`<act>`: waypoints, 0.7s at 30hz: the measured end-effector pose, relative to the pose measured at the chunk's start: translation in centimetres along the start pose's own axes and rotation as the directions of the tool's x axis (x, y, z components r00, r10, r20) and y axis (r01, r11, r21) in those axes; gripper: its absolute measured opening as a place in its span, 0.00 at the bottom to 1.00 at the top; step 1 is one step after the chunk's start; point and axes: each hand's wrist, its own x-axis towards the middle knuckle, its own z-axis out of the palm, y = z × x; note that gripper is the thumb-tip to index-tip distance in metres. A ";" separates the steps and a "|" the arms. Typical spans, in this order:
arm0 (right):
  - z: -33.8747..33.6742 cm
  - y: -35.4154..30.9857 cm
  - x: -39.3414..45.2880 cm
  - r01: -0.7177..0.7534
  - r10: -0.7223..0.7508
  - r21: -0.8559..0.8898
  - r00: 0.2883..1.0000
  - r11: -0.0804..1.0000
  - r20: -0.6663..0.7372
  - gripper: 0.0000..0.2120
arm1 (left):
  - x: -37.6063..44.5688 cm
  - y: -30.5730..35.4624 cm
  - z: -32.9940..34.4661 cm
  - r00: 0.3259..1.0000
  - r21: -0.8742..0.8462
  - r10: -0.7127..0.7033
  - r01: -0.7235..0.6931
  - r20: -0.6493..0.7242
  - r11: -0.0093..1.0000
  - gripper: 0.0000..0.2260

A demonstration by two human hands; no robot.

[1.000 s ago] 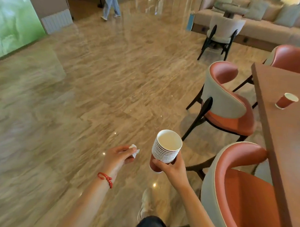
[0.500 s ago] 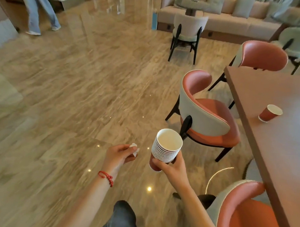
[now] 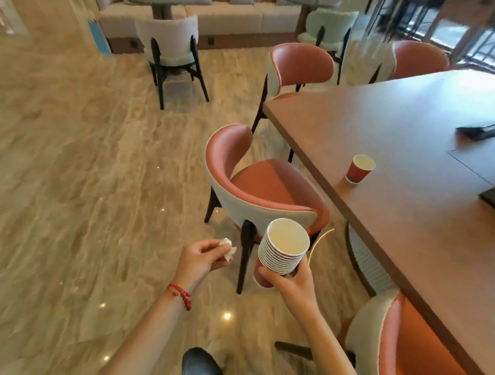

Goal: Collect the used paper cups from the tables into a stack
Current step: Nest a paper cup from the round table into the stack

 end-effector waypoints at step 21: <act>-14.6 -1.1 17.4 -0.006 0.010 0.008 0.868 1.000 -0.497 0.35 | 18.5 6.2 22.4 0.917 0.135 -0.056 0.003 0.394 0.991 0.04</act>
